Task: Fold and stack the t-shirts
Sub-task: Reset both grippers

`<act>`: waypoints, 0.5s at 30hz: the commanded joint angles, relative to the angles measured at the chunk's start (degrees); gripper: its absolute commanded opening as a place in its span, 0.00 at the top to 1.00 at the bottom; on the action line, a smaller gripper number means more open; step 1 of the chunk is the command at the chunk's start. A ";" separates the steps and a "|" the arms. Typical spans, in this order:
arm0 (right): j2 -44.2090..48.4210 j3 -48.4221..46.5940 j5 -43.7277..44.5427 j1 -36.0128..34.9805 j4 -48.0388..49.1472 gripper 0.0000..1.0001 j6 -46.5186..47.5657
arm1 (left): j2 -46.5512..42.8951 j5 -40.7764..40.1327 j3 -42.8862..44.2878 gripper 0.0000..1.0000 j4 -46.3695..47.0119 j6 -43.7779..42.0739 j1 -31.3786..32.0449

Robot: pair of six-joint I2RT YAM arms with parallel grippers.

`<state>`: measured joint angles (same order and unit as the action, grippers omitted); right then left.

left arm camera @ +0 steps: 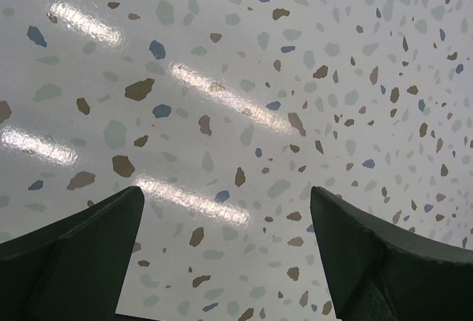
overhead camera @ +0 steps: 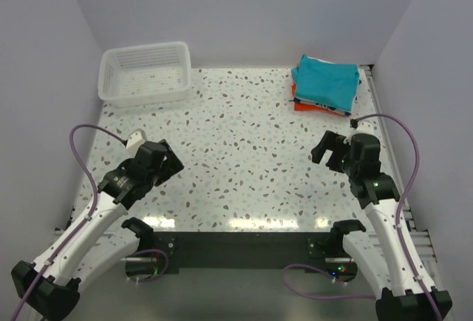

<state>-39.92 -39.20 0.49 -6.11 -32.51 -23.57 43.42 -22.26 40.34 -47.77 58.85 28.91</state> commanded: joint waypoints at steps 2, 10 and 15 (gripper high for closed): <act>0.81 0.35 -0.05 -0.13 1.84 0.01 -0.60 | -0.44 -1.64 -0.26 0.00 -0.75 1.62 -0.34; 1.95 1.23 1.09 -0.22 4.21 0.01 -1.56 | -0.44 -1.82 0.27 0.00 -1.36 2.41 -0.34; 3.44 2.72 1.53 -0.13 6.22 0.01 -1.21 | -0.27 -2.09 -0.26 0.00 -0.92 2.59 -0.34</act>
